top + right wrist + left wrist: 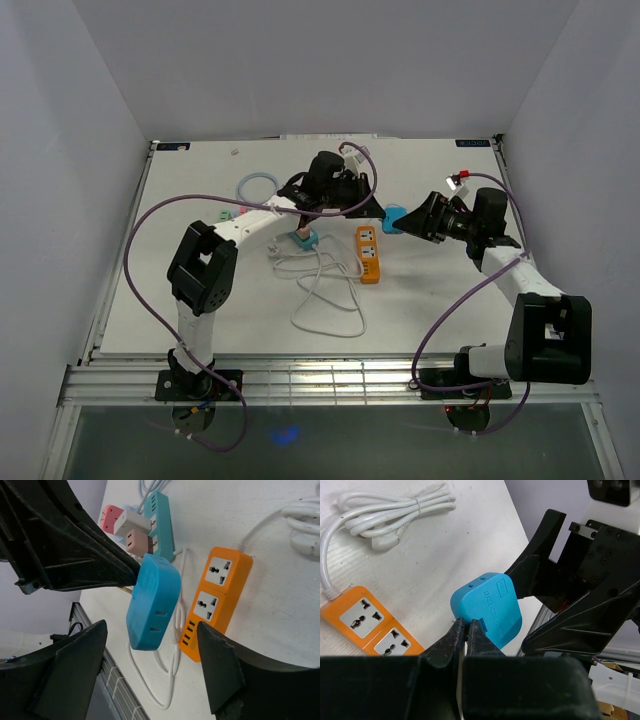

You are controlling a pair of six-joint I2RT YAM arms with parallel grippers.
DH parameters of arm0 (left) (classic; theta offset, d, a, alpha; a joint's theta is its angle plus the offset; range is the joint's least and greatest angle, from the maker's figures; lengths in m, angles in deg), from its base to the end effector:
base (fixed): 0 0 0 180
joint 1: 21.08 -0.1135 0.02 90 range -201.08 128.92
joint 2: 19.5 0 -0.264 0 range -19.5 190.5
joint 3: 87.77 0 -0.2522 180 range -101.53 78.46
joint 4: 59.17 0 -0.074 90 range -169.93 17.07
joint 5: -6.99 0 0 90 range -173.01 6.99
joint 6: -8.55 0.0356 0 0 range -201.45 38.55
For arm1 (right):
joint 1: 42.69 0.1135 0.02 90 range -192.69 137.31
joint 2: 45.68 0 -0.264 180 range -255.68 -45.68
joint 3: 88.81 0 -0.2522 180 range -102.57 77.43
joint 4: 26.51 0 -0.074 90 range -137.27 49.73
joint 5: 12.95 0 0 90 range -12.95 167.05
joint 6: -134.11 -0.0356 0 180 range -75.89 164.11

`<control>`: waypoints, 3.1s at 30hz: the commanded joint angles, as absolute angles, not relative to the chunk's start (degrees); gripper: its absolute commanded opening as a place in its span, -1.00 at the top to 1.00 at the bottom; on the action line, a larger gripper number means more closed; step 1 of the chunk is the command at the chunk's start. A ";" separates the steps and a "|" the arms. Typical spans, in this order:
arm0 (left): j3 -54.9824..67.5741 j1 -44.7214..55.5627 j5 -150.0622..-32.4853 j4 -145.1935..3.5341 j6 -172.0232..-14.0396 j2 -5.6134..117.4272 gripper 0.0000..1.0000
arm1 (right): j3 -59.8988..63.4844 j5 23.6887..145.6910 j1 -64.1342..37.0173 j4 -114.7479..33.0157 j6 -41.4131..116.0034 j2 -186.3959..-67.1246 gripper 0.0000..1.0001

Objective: Insert the plug

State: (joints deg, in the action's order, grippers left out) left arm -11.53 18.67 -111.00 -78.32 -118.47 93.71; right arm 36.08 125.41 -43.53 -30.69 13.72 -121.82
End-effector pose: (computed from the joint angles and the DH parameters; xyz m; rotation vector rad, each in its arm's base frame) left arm 0.3471 -0.3104 0.2643 0.3883 2.2523 -1.2753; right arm 0.2809 0.0225 0.2377 -0.0102 2.0410 1.1698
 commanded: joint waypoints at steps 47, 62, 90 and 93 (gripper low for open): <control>2.52 12.94 -127.91 -57.66 -129.52 71.91 1.00 | 45.35 144.81 -43.65 40.47 -34.97 -128.29 0.84; 3.49 12.15 -132.05 -51.58 -133.57 68.66 1.00 | 43.06 144.64 -43.65 62.21 -53.62 -130.58 0.84; 10.88 9.16 -133.64 -34.87 -142.53 65.40 0.27 | 37.61 143.40 -43.65 67.14 -61.80 -127.33 0.84; 9.48 7.49 -134.78 -38.03 -142.36 65.49 -0.36 | 37.52 144.02 -43.65 64.50 -60.05 -126.81 0.84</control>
